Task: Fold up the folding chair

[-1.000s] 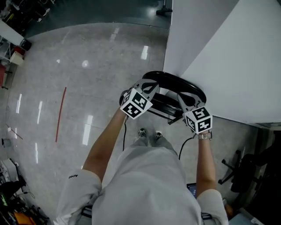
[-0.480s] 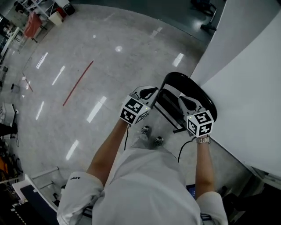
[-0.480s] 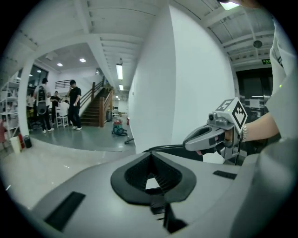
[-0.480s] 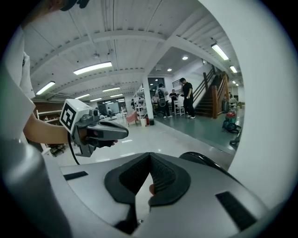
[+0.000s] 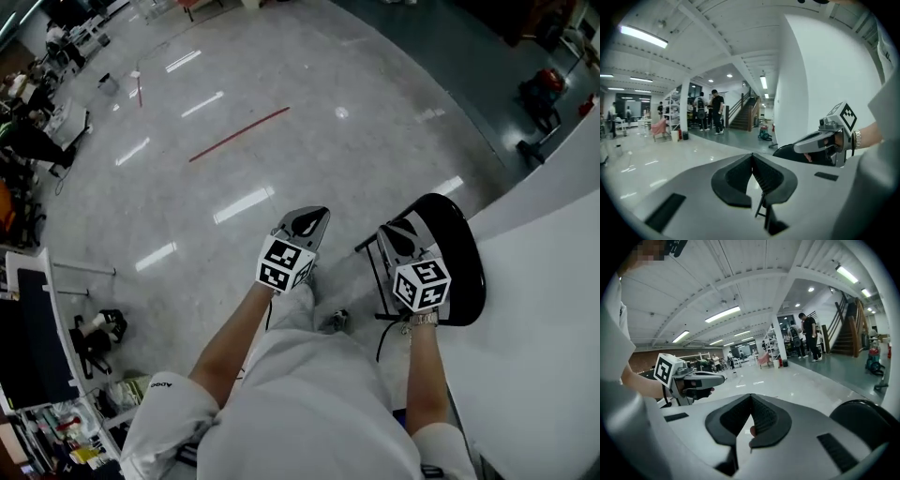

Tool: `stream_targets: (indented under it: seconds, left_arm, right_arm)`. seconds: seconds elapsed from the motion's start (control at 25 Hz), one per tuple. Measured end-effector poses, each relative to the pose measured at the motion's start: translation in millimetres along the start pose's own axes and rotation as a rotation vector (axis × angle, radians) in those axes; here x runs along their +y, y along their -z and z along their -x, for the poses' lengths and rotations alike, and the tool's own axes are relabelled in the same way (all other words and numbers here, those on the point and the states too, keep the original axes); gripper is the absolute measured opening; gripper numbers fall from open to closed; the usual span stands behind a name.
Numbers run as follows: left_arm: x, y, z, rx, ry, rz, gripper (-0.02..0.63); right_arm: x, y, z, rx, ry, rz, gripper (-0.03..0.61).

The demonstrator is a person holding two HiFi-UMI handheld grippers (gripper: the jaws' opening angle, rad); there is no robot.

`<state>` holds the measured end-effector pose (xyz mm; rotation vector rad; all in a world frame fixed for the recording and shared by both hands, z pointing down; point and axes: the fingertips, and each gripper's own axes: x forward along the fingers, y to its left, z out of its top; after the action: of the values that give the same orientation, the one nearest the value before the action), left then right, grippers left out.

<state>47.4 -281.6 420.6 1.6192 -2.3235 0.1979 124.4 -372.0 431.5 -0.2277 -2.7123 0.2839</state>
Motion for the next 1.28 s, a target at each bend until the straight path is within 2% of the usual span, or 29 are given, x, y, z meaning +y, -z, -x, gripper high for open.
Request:
stream_targets:
  seconds: [0.12,0.32,0.48,0.64,1.04,1.28]
  left_arm:
    - [31.1,13.9,35.5,-0.006,-0.14,0.046,0.012]
    - [72.0,31.5,106.2,-0.027,-0.287,0.136,0.012]
    - [99.5,40.6,153.5,-0.092,-0.375,0.226,0.012]
    - [124.5,51.1,191.0,-0.144,-0.453,0.252,0.012]
    - [195.4,97.6,296.3,-0.145,-0.533,0.294,0.012]
    - [228.7,131.5,351.0,-0.136,-0.54,0.318,0.012]
  right_arm:
    - [31.0,1.6,-26.4,0.018,-0.092,0.025,0.006]
    - [91.0,-4.7,-65.1,0.027,-0.212,0.056,0.006]
    - [129.2,-12.6,-86.4,0.012,-0.246,0.071,0.006]
    - [163.5,-8.7,-109.0,0.012,-0.259,0.08,0.006]
    - [274.8,4.2,-164.9,0.036,-0.26,0.096,0.006]
    - [336.1,16.3,-188.8,0.035,-0.224,0.087,0.006]
